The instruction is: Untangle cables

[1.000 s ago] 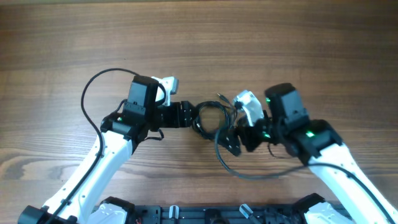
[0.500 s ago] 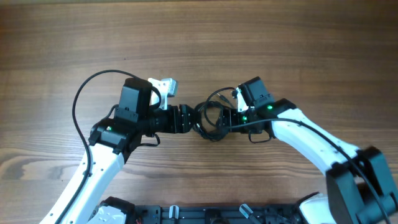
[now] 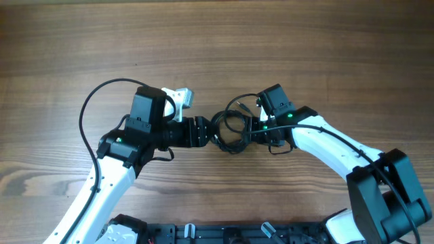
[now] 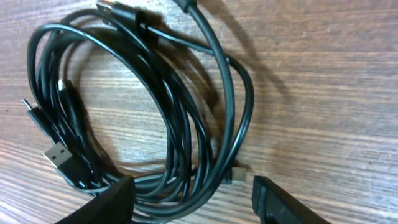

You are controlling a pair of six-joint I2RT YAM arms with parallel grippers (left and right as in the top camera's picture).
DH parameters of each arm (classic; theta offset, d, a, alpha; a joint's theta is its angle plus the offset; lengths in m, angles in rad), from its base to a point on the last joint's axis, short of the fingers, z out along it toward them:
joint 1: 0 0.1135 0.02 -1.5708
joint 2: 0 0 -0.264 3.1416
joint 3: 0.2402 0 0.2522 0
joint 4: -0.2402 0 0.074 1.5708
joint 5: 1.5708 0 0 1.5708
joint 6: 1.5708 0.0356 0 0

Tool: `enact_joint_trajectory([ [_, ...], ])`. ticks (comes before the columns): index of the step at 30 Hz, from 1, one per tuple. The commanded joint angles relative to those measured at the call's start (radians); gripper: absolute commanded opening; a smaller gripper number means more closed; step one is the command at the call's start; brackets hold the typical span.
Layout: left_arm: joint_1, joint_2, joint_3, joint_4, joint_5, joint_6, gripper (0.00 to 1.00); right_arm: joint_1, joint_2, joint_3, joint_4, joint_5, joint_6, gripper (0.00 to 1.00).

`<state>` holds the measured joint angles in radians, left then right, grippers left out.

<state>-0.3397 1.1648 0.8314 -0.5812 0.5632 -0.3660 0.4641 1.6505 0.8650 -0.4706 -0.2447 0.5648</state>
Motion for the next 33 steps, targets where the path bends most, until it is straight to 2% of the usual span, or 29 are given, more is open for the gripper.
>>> enact_joint_trajectory([
  [1,-0.003,-0.013,0.016,-0.012,0.001,-0.006,0.74,0.003,0.015,0.002,0.019,0.032,0.019,0.54],
  [11,-0.003,-0.013,0.016,-0.015,0.001,-0.006,0.74,0.003,0.015,-0.046,0.086,0.032,0.023,0.50],
  [19,-0.003,-0.013,0.016,-0.014,0.001,-0.006,0.74,0.003,0.015,-0.072,0.123,0.032,0.041,0.40],
  [24,-0.003,-0.013,0.016,-0.014,0.001,-0.006,0.75,0.003,0.015,-0.073,0.126,0.032,0.041,0.29],
  [32,-0.003,-0.013,0.016,-0.015,0.001,-0.006,0.75,0.005,0.016,-0.076,0.125,0.036,0.035,0.05],
  [33,-0.003,-0.013,0.016,-0.016,0.001,-0.006,0.75,0.004,0.016,-0.076,0.126,0.035,0.024,0.05],
])
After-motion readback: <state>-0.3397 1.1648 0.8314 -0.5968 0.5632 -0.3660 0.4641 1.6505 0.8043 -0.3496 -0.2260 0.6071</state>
